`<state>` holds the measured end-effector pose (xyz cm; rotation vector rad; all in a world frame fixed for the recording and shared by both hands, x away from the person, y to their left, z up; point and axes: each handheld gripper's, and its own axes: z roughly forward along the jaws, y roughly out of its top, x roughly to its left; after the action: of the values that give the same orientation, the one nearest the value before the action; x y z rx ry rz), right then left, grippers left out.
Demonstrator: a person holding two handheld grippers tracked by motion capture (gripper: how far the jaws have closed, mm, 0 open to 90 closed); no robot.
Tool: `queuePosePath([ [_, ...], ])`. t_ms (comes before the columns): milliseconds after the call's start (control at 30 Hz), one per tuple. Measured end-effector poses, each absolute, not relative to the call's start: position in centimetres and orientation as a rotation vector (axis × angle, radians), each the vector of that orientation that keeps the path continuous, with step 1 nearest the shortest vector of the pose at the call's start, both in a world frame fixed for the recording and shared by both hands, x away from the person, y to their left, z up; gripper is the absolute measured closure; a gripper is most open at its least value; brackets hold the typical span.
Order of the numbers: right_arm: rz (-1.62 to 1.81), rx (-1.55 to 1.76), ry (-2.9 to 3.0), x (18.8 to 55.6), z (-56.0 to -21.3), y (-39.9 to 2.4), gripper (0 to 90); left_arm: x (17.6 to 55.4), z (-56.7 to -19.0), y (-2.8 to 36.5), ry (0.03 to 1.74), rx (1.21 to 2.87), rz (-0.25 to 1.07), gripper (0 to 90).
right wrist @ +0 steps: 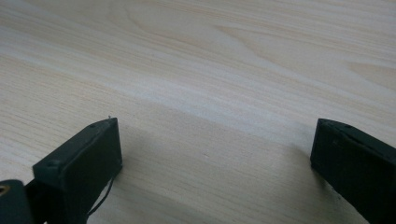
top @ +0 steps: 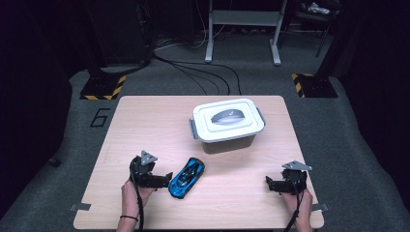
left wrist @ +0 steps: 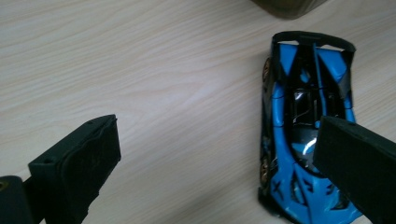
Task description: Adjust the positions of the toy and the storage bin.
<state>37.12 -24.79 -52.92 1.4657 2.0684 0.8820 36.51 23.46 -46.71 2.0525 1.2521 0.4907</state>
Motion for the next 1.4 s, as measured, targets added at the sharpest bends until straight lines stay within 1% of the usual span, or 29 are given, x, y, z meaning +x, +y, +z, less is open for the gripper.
queuePosePath([
  [33,0.882,1.466,2.068,37.1,-52.9,-24.8,1.5,36.6,-46.6,22.9,1.254,2.061,0.465,0.1],
  [167,0.882,1.467,2.068,37.1,-52.9,-24.8,1.4,36.7,-46.6,21.8,1.238,2.077,0.466,0.2],
  [233,0.882,1.466,2.068,37.1,-52.9,-24.8,1.4,37.0,-46.7,21.0,1.224,2.088,0.441,0.1],
  [633,0.882,1.466,2.068,37.1,-52.9,-24.8,1.4,38.0,-47.2,17.8,1.174,2.155,0.414,0.0],
  [667,0.882,1.467,2.068,37.1,-52.9,-24.8,1.5,38.3,-47.4,17.3,1.175,2.162,0.392,0.0],
  [1033,0.882,1.462,2.069,37.1,-52.9,-24.8,1.7,40.0,-48.5,14.3,1.183,2.213,0.367,0.0],
  [1333,0.884,1.46,2.068,37.1,-52.9,-24.7,2.2,40.9,-49.2,12.9,1.206,2.217,0.356,0.1],
  [1400,0.884,1.459,2.069,37.1,-52.9,-24.7,2.2,41.0,-49.3,12.6,1.211,2.22,0.353,2.9],
])
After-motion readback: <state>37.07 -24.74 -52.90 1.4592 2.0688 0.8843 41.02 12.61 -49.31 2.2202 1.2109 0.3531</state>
